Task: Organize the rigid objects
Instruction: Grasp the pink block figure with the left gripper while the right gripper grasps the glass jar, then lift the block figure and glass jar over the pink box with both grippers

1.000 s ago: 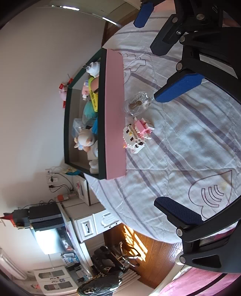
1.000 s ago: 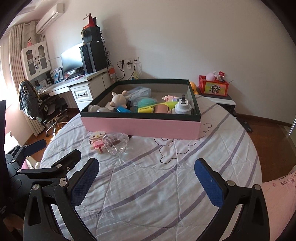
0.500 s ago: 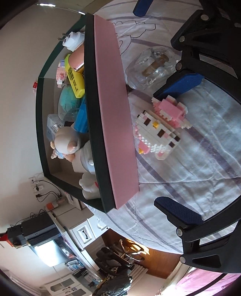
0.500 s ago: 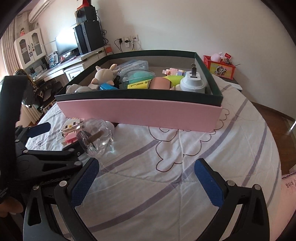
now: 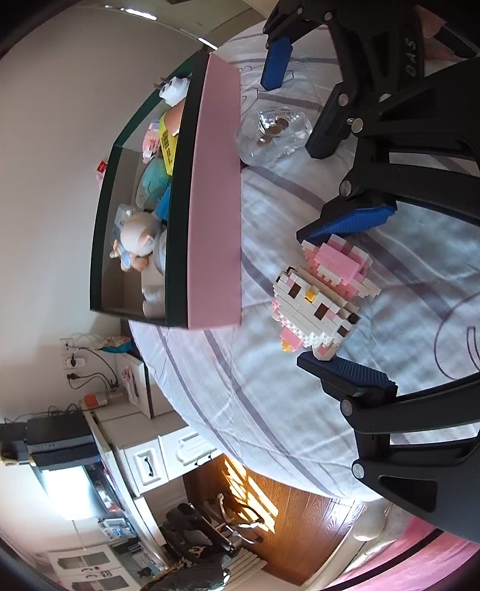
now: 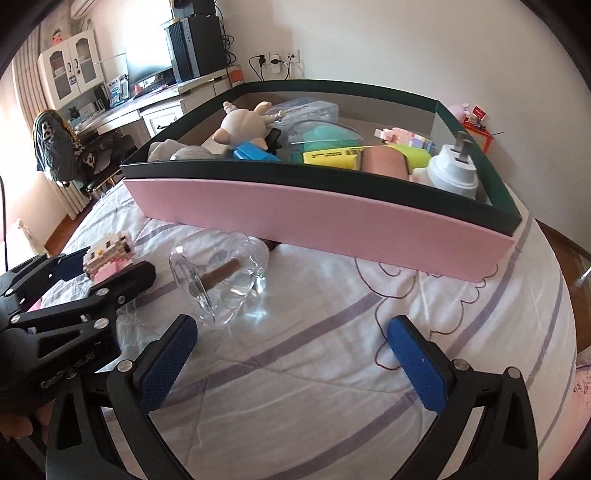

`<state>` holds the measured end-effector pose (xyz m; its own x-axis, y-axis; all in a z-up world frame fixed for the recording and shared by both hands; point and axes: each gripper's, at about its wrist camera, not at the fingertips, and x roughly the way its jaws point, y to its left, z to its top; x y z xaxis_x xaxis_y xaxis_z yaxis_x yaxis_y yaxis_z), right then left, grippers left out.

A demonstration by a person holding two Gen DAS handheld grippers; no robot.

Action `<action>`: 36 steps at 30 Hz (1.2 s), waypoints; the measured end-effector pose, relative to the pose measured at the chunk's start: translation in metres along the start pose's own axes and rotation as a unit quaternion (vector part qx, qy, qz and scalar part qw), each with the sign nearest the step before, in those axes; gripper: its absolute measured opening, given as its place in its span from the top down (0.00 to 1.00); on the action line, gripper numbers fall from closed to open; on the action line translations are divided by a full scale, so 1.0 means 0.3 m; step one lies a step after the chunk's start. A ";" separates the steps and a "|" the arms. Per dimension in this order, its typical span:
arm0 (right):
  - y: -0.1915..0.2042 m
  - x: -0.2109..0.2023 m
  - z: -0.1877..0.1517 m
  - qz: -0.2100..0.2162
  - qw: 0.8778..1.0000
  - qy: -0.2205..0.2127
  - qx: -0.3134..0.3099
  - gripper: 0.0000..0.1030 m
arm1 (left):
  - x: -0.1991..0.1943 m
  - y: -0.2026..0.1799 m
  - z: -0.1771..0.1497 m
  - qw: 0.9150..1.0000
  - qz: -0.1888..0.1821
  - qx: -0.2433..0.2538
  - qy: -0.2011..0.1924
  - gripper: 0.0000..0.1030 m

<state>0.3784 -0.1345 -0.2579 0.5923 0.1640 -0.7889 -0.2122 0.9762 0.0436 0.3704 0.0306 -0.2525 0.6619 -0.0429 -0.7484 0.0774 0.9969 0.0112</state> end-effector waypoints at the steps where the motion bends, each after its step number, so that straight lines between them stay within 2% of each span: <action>1: 0.012 0.008 0.007 -0.004 1.000 0.002 -0.002 0.00 | -0.007 0.018 -0.011 1.000 0.005 -0.008 -0.004 0.41; 4: 0.047 0.029 0.030 -0.015 1.000 0.002 -0.013 0.00 | -0.001 0.056 -0.026 1.000 0.004 -0.023 0.000 0.41; 6: 0.047 0.027 0.042 0.001 1.000 -0.008 -0.001 0.00 | -0.005 0.062 -0.032 1.000 -0.001 -0.026 -0.003 0.41; 9: 0.049 0.034 0.059 -0.004 1.000 -0.017 -0.002 0.13 | -0.008 0.052 -0.034 1.000 -0.008 -0.022 -0.004 0.41; 10: 0.048 0.040 0.060 -0.001 1.000 -0.013 -0.002 0.28 | -0.011 0.047 -0.034 1.000 -0.010 -0.020 -0.005 0.41; 12: 0.040 0.032 0.062 0.003 1.000 -0.021 -0.003 0.42 | -0.016 0.036 -0.035 1.000 -0.018 -0.016 -0.005 0.41; 13: 0.036 0.028 0.062 0.016 1.000 -0.024 -0.003 0.58 | -0.021 0.029 -0.037 1.000 -0.021 -0.014 -0.007 0.41; 14: 0.035 0.027 0.060 0.019 1.000 -0.023 -0.006 0.66 | -0.025 0.023 -0.038 1.000 -0.025 -0.013 -0.008 0.41; 16: 0.037 0.024 0.047 0.020 0.999 -0.022 -0.015 0.67 | -0.040 0.011 -0.044 0.999 -0.030 -0.012 -0.009 0.41; 17: 0.033 0.015 0.037 0.024 0.999 -0.024 -0.014 0.70 | -0.046 0.000 -0.046 0.999 -0.031 -0.010 -0.011 0.41; 20: 0.013 -0.018 0.007 0.045 0.998 -0.031 -0.004 0.70 | -0.083 -0.022 -0.053 0.999 -0.035 -0.008 -0.021 0.41; 23: -0.003 -0.077 -0.031 0.060 0.997 -0.055 0.007 0.70 | -0.137 -0.050 -0.057 0.999 -0.034 -0.006 -0.039 0.41; 27: -0.021 -0.216 -0.086 0.066 0.992 -0.106 0.024 0.70 | -0.252 -0.089 -0.056 0.997 -0.031 -0.001 -0.076 0.41; 32: -0.009 -0.413 -0.116 0.068 0.985 -0.158 0.007 0.70 | -0.435 -0.147 -0.065 0.991 -0.031 0.011 -0.128 0.41; 36: 0.021 -0.561 -0.147 0.045 0.979 -0.199 -0.015 0.70 | -0.585 -0.188 -0.087 0.985 -0.031 0.023 -0.170 0.41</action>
<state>0.2431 -0.1623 -0.1519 0.8251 0.2979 -0.4801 -0.2967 0.9516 0.0805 0.2304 -0.0165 -0.1392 0.8657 -0.1301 -0.4833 0.1533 0.9881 0.0086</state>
